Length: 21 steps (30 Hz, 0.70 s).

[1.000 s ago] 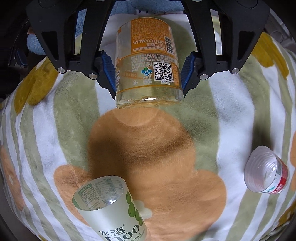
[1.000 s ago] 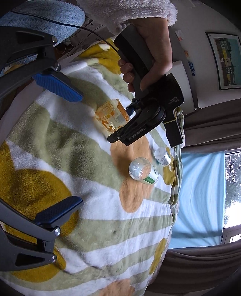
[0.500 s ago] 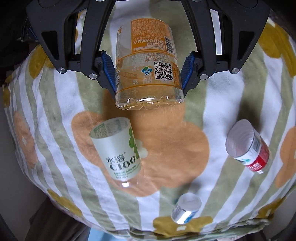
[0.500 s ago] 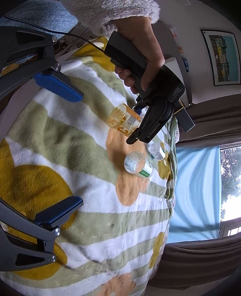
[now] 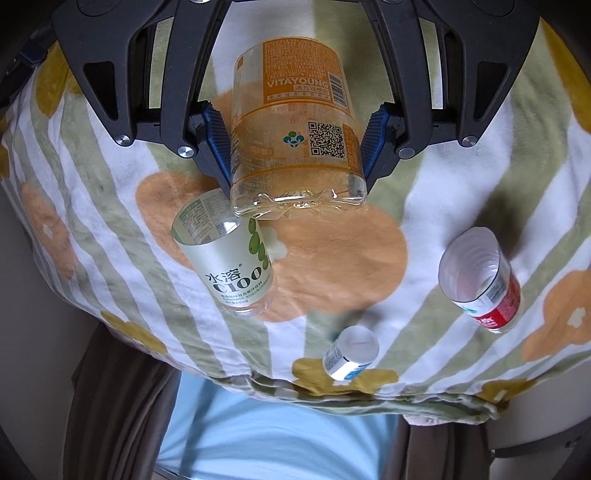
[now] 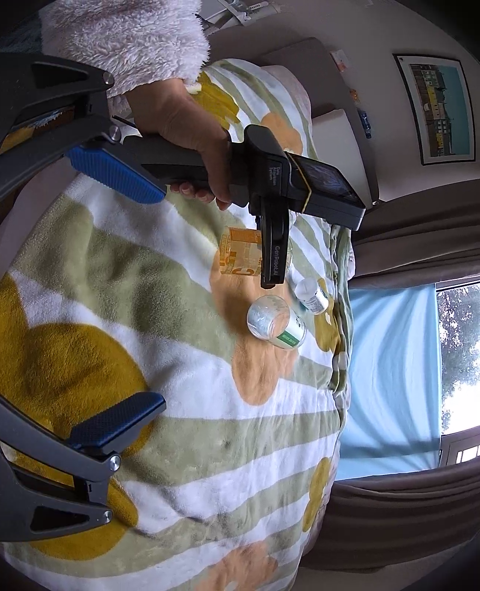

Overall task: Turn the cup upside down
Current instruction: 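Rotate the left tool to turn the bottle cap-down and set it on the blanket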

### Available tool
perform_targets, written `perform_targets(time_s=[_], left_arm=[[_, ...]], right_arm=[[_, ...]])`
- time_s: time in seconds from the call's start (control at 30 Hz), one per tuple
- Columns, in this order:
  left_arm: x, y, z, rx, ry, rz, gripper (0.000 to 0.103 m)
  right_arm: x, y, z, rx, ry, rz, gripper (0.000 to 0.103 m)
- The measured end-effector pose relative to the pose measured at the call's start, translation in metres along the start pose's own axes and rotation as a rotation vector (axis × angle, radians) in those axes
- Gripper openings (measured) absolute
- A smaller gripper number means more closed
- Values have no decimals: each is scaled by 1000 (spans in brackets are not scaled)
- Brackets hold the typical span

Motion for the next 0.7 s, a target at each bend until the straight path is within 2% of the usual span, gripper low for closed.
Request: perform_targets(time_s=[0.4,0.7], left_arm=[[-22,-23,-3,-23,66,34,57],[-36,-38,-10,-25,149,-1,57]], right_arm=[[0,0,0,1,-1,-2,102],[1,-1,1,1,-2,-6,102]])
Point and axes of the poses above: each gripper's, at about its wrist camera, not at the fingertips, and y roughly the way its jaws point, z to its left, x to its top, the point moved 2 cm from there along y, roughly the way its jaws point, and after that the axes turned 6 degrees about x, right-handed, at the moved point
